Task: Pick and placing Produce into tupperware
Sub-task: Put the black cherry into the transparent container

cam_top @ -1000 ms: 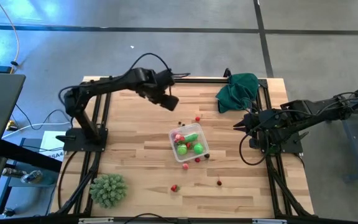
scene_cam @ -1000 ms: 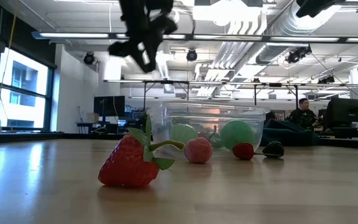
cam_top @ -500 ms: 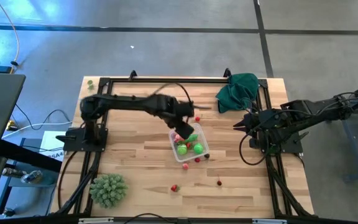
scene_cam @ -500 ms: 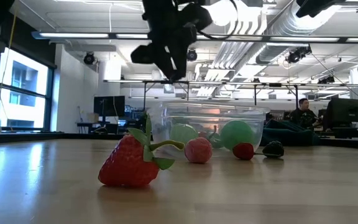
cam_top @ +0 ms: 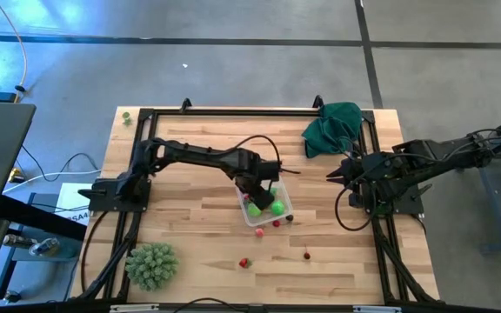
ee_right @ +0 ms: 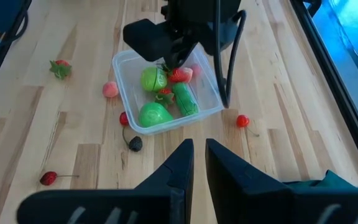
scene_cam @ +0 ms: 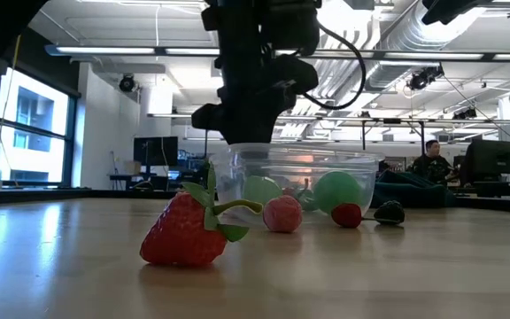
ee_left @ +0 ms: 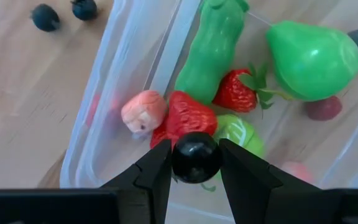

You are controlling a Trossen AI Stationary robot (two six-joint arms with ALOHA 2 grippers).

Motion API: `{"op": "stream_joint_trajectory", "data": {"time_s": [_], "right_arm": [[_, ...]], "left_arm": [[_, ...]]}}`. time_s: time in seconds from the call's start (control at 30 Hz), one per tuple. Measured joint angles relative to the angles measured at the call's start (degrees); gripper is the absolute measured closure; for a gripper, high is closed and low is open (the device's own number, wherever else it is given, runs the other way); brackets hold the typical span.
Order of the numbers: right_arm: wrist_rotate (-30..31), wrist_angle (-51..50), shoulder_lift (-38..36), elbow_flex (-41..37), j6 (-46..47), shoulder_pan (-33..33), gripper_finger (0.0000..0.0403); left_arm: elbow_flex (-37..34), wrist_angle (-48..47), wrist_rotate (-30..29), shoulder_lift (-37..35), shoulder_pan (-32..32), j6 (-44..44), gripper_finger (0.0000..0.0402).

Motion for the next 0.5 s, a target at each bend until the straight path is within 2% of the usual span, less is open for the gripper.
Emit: {"op": "stream_joint_trajectory", "data": {"time_s": [0.33,0.5], "right_arm": [[0.0,0.0,0.0,0.0,0.0,0.0,0.0371],[0.0,0.0,0.0,0.0,0.0,0.0,0.0371]], "left_arm": [[0.0,0.6,0.2,0.0,0.0,2.9,0.0276],[0.0,1.4,0.4,0.0,0.0,4.3,0.0237]]}}
